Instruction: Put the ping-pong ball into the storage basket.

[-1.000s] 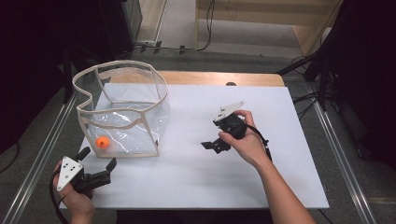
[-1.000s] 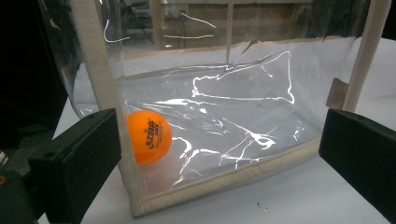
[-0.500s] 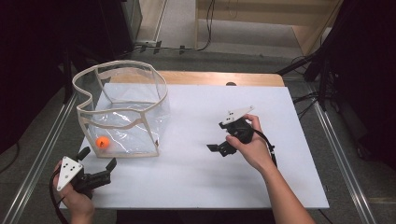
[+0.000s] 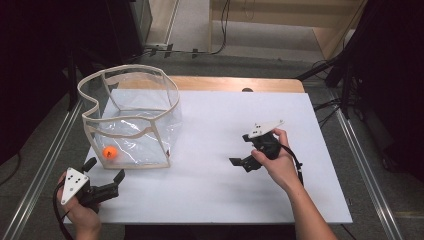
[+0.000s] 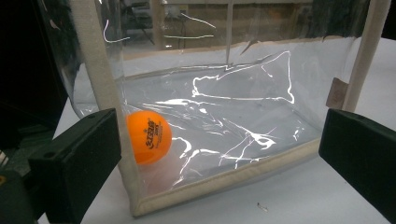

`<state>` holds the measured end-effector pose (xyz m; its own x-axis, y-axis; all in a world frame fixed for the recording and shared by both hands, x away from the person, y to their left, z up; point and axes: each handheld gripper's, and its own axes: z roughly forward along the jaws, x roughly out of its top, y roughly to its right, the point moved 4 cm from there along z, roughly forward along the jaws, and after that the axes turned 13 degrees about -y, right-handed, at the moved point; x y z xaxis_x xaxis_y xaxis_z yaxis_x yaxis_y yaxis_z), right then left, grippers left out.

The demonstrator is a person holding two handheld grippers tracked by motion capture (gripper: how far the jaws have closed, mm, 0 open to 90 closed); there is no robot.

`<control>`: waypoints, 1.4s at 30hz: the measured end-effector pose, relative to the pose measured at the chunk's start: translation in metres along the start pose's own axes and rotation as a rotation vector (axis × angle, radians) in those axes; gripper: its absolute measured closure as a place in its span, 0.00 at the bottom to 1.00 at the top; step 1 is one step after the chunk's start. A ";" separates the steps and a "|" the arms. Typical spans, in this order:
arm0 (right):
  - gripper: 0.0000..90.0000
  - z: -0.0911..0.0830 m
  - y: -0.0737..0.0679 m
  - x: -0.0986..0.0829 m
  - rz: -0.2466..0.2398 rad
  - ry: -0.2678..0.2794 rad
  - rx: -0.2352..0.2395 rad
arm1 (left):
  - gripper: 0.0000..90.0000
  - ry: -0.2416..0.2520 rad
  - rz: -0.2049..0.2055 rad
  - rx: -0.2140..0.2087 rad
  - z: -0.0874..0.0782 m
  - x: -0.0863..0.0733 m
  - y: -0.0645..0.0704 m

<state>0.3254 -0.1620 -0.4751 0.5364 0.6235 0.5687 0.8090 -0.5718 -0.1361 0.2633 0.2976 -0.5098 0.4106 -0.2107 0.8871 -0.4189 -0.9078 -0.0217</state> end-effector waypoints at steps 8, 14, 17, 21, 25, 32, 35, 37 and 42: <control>0.00 -0.006 0.002 -0.019 0.034 0.035 -0.012 | 0.00 -0.003 0.005 0.002 0.000 0.000 0.001; 0.00 -0.012 0.004 -0.032 0.052 0.060 -0.027 | 0.00 -0.004 0.014 0.000 0.000 0.000 0.002; 0.00 -0.014 0.005 -0.038 0.062 0.069 -0.035 | 0.00 -0.004 0.014 0.001 0.000 0.000 0.002; 0.00 -0.016 0.006 -0.045 0.075 0.077 -0.038 | 0.00 -0.004 0.014 0.002 0.000 0.000 0.002; 0.00 -0.019 0.008 -0.051 0.088 0.088 -0.044 | 0.00 -0.003 0.015 0.001 0.000 0.000 0.001; 0.00 -0.021 0.010 -0.067 0.118 0.106 -0.053 | 0.00 -0.002 0.015 -0.001 0.000 0.000 0.001; 0.00 -0.023 0.011 -0.073 0.125 0.110 -0.061 | 0.00 -0.003 0.015 0.000 0.000 0.000 0.002; 0.00 -0.025 0.012 -0.077 0.135 0.116 -0.069 | 0.00 -0.004 0.015 0.001 0.000 0.000 0.002; 0.00 -0.029 0.014 -0.088 0.147 0.127 -0.076 | 0.00 -0.004 0.016 0.002 0.000 0.000 0.002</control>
<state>0.2824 -0.2397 -0.5034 0.6089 0.4610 0.6455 0.7012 -0.6933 -0.1664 0.2629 0.2959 -0.5100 0.4070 -0.2265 0.8849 -0.4234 -0.9052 -0.0370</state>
